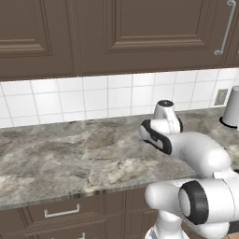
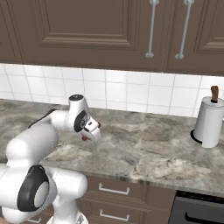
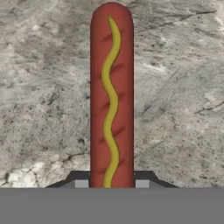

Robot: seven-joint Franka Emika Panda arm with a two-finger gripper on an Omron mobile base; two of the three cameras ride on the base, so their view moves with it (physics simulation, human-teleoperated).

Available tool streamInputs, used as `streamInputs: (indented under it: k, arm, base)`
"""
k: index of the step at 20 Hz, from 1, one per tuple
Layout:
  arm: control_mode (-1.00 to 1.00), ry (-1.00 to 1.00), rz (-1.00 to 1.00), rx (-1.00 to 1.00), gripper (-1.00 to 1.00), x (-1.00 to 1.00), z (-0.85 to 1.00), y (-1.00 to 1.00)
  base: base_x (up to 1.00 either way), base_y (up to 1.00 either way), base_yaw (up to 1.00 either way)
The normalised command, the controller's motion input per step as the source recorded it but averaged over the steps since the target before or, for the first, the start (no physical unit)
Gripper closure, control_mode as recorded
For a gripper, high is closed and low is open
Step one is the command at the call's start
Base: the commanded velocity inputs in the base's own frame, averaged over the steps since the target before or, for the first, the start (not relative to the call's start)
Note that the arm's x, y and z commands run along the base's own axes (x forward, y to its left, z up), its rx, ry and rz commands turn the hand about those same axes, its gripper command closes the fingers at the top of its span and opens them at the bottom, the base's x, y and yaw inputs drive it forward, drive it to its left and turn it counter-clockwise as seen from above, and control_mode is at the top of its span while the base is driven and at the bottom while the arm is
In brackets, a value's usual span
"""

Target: Store the hot dog in the freezer for long-term storage. Close the freezer door after placing the cooked food.

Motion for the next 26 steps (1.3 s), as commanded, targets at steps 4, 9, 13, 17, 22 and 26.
streamInputs:
  k: [4,9,13,17,22,26]
  arm:
    - [-1.0,-0.02,-0.13,0.0,1.0,-0.47,0.82,0.05]
    - [-1.0,0.02,-0.04,0.04,1.0,-0.5,0.56,0.0]
    - [-1.0,0.03,-0.02,0.07,1.0,-0.75,0.54,0.09]
    - [-1.0,0.09,0.0,0.15,1.0,-0.69,0.53,0.04]
    - [-1.0,0.13,-0.02,0.08,1.0,-0.38,0.15,0.02]
    - [-1.0,0.01,0.0,0.0,1.0,-0.36,0.01,0.0]
  base:
    - [0.0,0.0,0.0]
    - [0.0,0.0,0.0]
    - [0.0,0.0,0.0]
    - [0.0,0.0,0.0]
    - [0.0,0.0,0.0]
    - [0.0,0.0,0.0]
